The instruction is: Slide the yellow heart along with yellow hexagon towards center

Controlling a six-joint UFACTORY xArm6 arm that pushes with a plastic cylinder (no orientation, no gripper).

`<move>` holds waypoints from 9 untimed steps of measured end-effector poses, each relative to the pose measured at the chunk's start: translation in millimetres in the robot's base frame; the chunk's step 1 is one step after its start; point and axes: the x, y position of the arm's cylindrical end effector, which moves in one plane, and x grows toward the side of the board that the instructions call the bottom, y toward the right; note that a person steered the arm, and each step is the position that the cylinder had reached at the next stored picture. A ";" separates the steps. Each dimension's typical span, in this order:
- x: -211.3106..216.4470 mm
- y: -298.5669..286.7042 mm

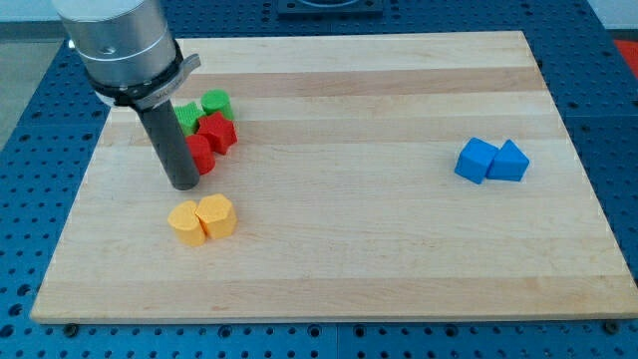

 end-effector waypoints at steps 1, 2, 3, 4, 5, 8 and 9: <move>-0.4 -13.2; 29.8 -13.2; 36.9 -13.2; 59.7 -14.6; 62.9 -14.7; 62.9 -6.3; 62.2 23.8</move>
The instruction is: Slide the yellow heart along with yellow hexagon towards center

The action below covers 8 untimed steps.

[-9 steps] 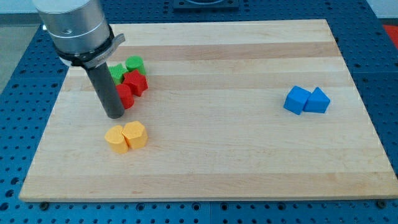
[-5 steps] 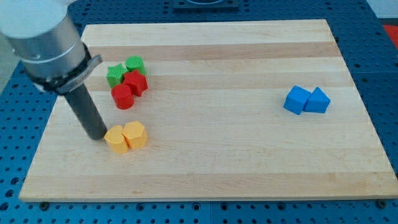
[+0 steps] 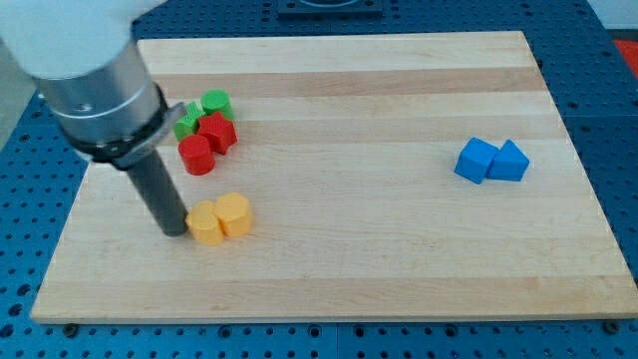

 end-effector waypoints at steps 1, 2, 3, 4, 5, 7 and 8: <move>-13.0 29.0; -19.6 45.6; -26.5 61.1; -30.9 75.9; -31.9 81.9; -35.3 14.5; -10.7 4.4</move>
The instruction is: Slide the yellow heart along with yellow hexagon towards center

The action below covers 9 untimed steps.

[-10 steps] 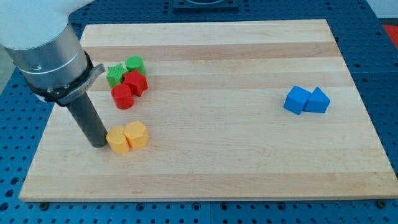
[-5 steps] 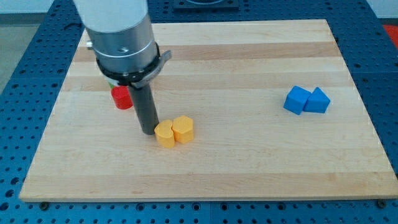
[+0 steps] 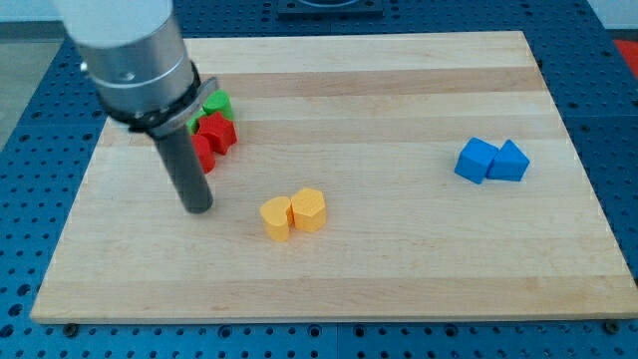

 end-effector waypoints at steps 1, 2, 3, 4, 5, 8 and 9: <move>34.0 0.0; 33.2 3.6; 23.3 28.3; 23.2 28.3; 23.2 36.1; 22.8 59.2; 17.4 78.6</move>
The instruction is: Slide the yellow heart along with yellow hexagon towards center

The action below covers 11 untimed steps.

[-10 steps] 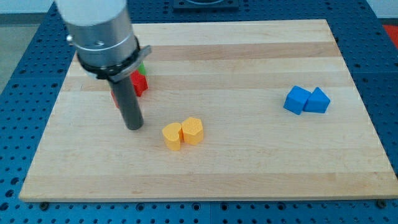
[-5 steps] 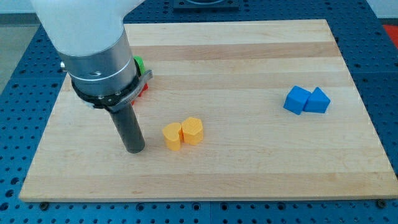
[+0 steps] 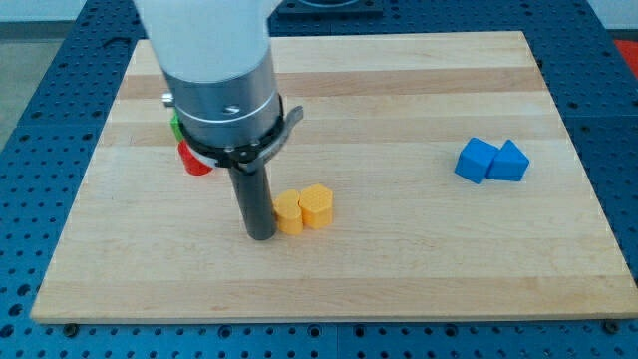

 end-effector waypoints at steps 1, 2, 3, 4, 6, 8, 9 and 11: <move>2.7 12.4; 1.6 46.5; -1.9 81.4; -24.2 112.0; 41.1 32.1; 13.7 -18.4; 6.4 -18.4; 4.5 12.4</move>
